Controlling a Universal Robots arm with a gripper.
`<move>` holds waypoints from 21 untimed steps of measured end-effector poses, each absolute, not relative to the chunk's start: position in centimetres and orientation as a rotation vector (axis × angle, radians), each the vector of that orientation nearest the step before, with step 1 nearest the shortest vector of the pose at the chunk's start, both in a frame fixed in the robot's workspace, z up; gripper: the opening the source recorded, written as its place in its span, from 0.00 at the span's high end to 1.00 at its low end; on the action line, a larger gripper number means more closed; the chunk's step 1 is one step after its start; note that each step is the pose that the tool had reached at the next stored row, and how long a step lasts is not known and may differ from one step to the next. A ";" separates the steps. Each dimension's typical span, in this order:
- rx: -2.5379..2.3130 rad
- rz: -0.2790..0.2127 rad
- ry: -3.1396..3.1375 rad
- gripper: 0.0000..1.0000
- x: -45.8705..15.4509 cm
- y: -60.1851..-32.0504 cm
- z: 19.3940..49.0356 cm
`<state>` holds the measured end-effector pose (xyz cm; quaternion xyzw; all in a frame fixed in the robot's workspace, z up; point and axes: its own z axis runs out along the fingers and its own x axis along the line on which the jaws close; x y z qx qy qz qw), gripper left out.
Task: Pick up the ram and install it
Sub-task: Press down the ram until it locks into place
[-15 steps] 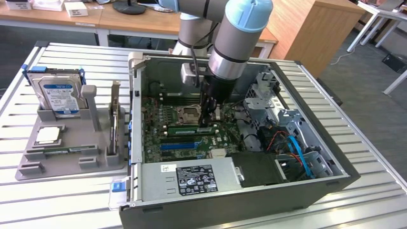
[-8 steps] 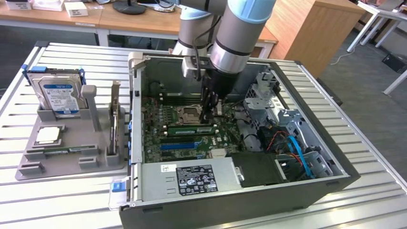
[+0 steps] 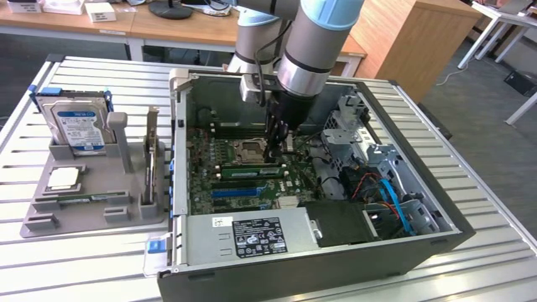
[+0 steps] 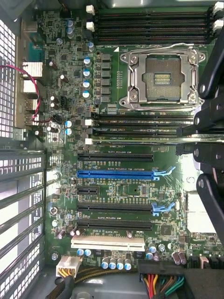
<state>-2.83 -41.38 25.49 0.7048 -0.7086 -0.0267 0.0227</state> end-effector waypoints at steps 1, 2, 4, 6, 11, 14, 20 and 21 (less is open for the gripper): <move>2.183 -0.083 -2.195 0.81 -2.8 -41.4 25.5; 2.183 -0.083 -2.194 0.81 -2.8 -41.4 25.5; 2.183 -0.083 -2.195 0.81 -2.8 -41.4 25.5; 2.183 -0.083 -2.194 0.81 -2.8 -41.4 25.5; 2.183 -0.083 -2.194 0.90 -2.8 -41.4 25.5; 2.183 -0.083 -2.195 0.90 -2.8 -41.4 25.5; 2.183 -0.083 -2.195 0.90 -1.7 -41.4 25.5; 2.183 -0.083 -2.195 0.90 -1.4 -41.4 25.5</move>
